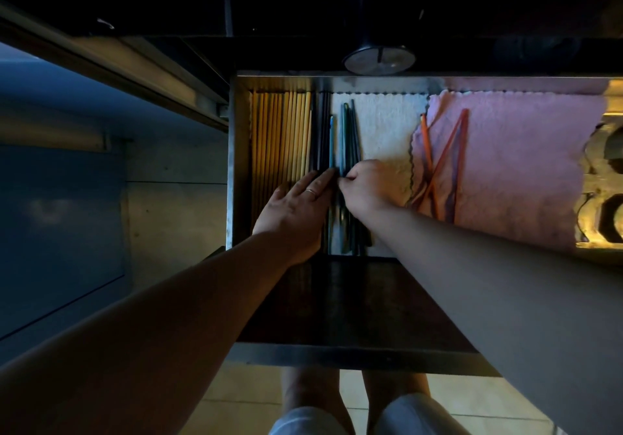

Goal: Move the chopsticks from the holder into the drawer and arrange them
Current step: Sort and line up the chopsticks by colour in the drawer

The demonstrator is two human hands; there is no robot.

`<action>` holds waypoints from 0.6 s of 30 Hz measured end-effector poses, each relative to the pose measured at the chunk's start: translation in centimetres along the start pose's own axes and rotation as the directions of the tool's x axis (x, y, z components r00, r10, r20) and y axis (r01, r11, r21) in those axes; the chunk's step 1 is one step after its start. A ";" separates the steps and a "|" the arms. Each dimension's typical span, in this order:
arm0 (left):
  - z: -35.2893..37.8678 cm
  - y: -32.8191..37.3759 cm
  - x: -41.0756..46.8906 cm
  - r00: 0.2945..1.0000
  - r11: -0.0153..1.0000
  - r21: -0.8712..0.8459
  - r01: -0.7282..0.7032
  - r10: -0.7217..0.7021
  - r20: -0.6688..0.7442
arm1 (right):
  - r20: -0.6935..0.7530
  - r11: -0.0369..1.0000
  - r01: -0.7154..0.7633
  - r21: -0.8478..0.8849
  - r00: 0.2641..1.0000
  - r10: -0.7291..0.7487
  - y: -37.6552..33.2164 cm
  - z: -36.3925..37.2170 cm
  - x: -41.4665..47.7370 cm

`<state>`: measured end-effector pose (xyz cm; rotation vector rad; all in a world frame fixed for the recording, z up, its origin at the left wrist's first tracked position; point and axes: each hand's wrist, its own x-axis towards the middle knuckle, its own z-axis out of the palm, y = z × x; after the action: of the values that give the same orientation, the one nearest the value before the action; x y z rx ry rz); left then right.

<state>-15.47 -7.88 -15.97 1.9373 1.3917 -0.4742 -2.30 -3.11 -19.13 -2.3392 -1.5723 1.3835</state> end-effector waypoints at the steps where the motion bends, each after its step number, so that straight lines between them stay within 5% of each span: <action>1: 0.1 0.0 0.0 1.000 1.000 -0.018 0.002 -0.002 -0.008 | 0.009 1.000 -0.011 -0.002 1.000 0.011 0.0 0.0 0.1; 6: 0.1 0.1 0.1 0.998 0.998 -0.066 0.019 -0.023 -0.061 | 0.045 0.999 -0.030 0.017 0.999 0.030 0.0 -0.7 0.1; 10: -0.2 0.5 0.5 0.996 1.000 0.023 -0.010 0.012 -0.087 | -0.080 1.000 0.006 -0.029 0.997 -0.008 0.8 -2.0 -0.6; 18: 0.3 1.6 1.3 0.999 0.987 0.162 0.008 -0.013 0.031 | -0.177 0.993 0.106 0.041 0.979 -0.098 2.1 -1.9 -1.5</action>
<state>-13.50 -7.51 -16.45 2.0425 1.3808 -0.6386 0.35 -4.40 -17.94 -2.2466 -1.5647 1.1487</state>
